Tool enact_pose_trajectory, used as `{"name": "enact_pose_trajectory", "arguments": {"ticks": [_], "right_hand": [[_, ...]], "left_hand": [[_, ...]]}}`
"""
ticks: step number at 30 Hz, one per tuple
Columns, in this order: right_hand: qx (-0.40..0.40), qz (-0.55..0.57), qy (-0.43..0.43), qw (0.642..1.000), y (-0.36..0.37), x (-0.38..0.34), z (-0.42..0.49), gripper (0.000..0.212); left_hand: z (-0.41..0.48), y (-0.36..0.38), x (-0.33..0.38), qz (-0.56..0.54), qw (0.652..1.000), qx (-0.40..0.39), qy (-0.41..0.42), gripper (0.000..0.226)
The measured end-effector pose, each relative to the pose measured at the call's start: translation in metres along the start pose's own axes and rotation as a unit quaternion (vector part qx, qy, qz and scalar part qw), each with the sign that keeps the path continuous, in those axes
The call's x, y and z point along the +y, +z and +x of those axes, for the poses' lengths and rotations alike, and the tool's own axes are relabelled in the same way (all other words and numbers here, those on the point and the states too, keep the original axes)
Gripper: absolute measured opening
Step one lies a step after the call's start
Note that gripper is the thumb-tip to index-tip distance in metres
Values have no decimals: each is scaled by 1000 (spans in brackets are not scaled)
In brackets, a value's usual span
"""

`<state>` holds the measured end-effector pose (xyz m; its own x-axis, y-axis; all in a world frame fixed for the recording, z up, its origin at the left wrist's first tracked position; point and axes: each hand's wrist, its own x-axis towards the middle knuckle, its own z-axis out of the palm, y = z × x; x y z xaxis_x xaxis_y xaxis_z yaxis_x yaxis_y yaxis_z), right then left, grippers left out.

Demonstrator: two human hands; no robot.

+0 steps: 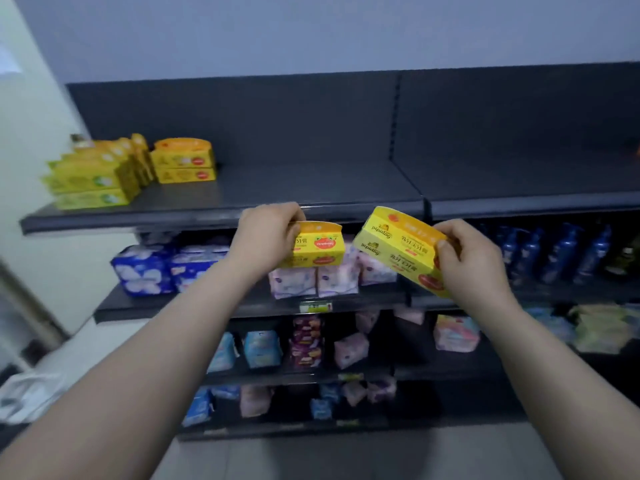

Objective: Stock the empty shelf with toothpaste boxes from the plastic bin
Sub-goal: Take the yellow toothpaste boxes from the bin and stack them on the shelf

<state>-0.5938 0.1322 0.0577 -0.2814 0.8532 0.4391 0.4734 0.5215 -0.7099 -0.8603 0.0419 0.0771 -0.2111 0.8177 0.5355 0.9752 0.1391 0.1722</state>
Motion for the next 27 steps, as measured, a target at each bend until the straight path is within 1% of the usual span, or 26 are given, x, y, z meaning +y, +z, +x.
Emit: {"name": "enact_pose_trajectory", "arguments": {"ticks": [6,9,12,16,20,27], "right_hand": [[-63,34,-70,995,80,-31,54,21],[-85,77,-107,988,119,-45,91,22],[-87,104,-139,981,152,-68,126,21],[-88,88,-187,975,183,-96,170,21],[-120,74,-205,968,215,-113,204,22],[-197,34,-194,961,260,-128,236,21]], "left_hand": [[12,-22,-89,61,994,21,-90,14],[30,-32,-130,98,987,35,-121,14],[54,-44,-169,116,982,47,-139,15],[86,-46,-209,139,975,36,-168,19],[104,-40,-239,170,965,4,-198,22],[132,-28,-279,205,957,-31,-201,27]]}}
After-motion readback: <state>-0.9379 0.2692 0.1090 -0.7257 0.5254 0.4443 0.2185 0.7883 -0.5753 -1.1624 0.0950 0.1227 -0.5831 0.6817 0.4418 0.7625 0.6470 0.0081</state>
